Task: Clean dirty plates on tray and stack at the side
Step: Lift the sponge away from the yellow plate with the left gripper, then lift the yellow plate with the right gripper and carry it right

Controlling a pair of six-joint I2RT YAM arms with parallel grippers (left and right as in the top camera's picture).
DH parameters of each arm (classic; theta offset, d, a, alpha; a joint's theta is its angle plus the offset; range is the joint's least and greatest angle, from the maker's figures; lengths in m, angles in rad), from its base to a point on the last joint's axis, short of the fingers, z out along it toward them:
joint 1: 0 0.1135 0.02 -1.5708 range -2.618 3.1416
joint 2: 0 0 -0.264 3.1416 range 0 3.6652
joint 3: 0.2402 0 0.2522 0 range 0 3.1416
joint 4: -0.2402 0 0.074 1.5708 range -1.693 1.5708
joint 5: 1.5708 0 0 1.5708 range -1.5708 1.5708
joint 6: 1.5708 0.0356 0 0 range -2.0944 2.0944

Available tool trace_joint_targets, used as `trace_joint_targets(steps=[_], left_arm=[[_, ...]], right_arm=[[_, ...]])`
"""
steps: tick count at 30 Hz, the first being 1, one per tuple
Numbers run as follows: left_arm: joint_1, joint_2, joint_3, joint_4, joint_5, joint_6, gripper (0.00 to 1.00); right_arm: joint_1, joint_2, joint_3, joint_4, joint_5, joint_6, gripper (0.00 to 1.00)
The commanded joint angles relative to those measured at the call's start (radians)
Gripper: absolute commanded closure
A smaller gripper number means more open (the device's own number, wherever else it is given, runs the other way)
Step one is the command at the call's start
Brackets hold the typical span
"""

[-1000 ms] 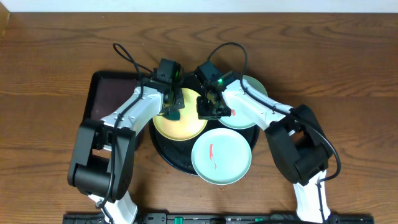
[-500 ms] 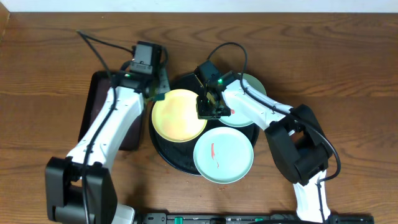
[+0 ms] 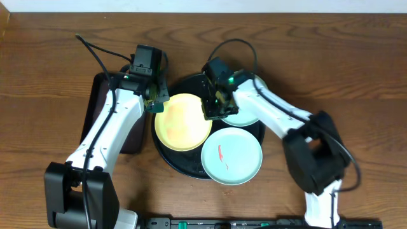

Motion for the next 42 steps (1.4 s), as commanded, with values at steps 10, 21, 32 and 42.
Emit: trace_joint_targets(steps=[10,21,32,42], left_arm=[[0.005,-0.004,0.017,0.001,-0.017,0.010,0.92],[0.005,-0.004,0.017,0.001,-0.016,0.010,0.92],[0.005,-0.004,0.017,0.001,-0.016,0.010,0.92],[0.005,-0.004,0.016,0.023,-0.016,0.010,0.92]], right_arm=[[-0.129,-0.196,0.001,-0.112,0.060,-0.137,0.99],[-0.225,-0.324,0.001,-0.180,0.269,-0.169,0.99],[-0.247,-0.407,0.001,-0.211,0.430,-0.163,0.99],[-0.086,-0.363,0.001,-0.114,0.501,-0.090,0.99]])
